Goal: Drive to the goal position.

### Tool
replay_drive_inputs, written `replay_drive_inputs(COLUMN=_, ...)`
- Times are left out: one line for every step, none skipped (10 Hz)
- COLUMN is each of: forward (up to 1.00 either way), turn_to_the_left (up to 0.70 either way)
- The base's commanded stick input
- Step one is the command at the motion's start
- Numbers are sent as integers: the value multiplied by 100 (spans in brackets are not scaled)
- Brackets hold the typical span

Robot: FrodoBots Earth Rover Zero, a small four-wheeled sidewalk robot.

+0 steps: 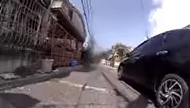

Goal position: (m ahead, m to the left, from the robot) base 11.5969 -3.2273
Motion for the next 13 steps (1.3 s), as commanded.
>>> replay_drive_inputs(forward=95, turn_to_the_left=0)
replay_drive_inputs(forward=95, turn_to_the_left=0)
replay_drive_inputs(forward=95, turn_to_the_left=0)
replay_drive_inputs(forward=95, turn_to_the_left=0)
replay_drive_inputs(forward=95, turn_to_the_left=0)
replay_drive_inputs(forward=95, turn_to_the_left=0)
replay_drive_inputs(forward=95, turn_to_the_left=0)
replay_drive_inputs(forward=95, turn_to_the_left=0)
replay_drive_inputs(forward=95, turn_to_the_left=0)
replay_drive_inputs(forward=95, turn_to_the_left=0)
replay_drive_inputs(forward=95, turn_to_the_left=0)
replay_drive_inputs(forward=95, turn_to_the_left=0)
replay_drive_inputs(forward=95, turn_to_the_left=0)
